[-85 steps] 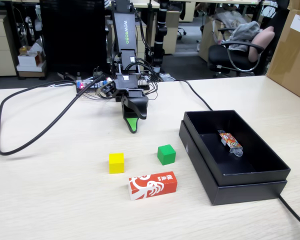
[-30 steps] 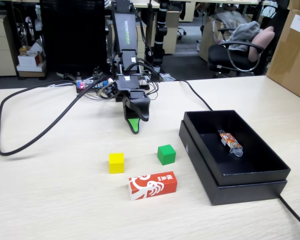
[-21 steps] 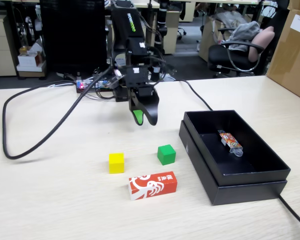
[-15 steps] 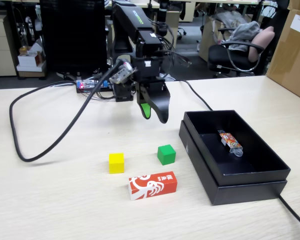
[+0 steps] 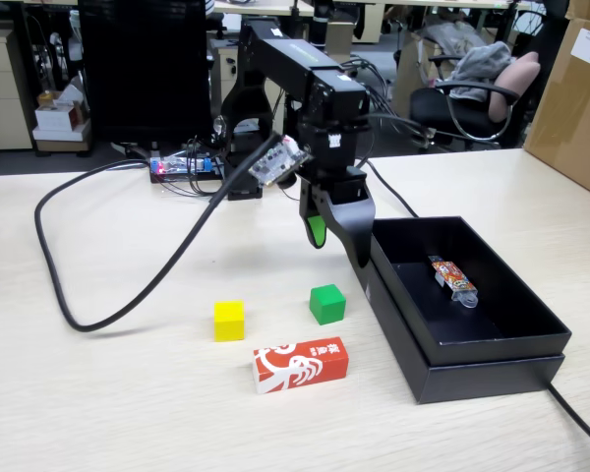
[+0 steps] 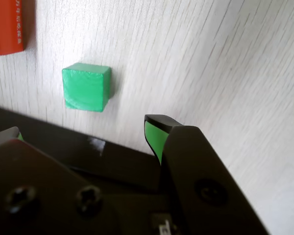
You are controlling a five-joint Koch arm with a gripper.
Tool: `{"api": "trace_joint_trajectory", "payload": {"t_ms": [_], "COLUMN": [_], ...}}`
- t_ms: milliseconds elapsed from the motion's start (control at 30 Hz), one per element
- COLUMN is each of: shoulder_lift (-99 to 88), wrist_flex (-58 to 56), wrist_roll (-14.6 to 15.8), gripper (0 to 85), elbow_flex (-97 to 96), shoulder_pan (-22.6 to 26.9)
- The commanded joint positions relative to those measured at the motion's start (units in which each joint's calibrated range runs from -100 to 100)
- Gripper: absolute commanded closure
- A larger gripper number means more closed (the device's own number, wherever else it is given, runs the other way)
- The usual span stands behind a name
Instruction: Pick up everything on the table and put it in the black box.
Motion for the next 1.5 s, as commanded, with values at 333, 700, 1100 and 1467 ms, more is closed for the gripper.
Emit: {"api": "trace_joint_trajectory", "payload": {"t_ms": [333, 700, 1100, 1467], "shoulder_lift": [13.26, 18.54, 20.15, 15.67], "wrist_flex": [-0.23, -0.23, -0.15, -0.23], "wrist_roll": [0.05, 0.1, 0.59, 0.34], "gripper": [38.6, 43.4, 60.5, 79.9], "elbow_flex": [12.87, 15.13, 13.86, 13.41], "shoulder_pan": [-1.37, -1.81, -1.86, -2.59]}}
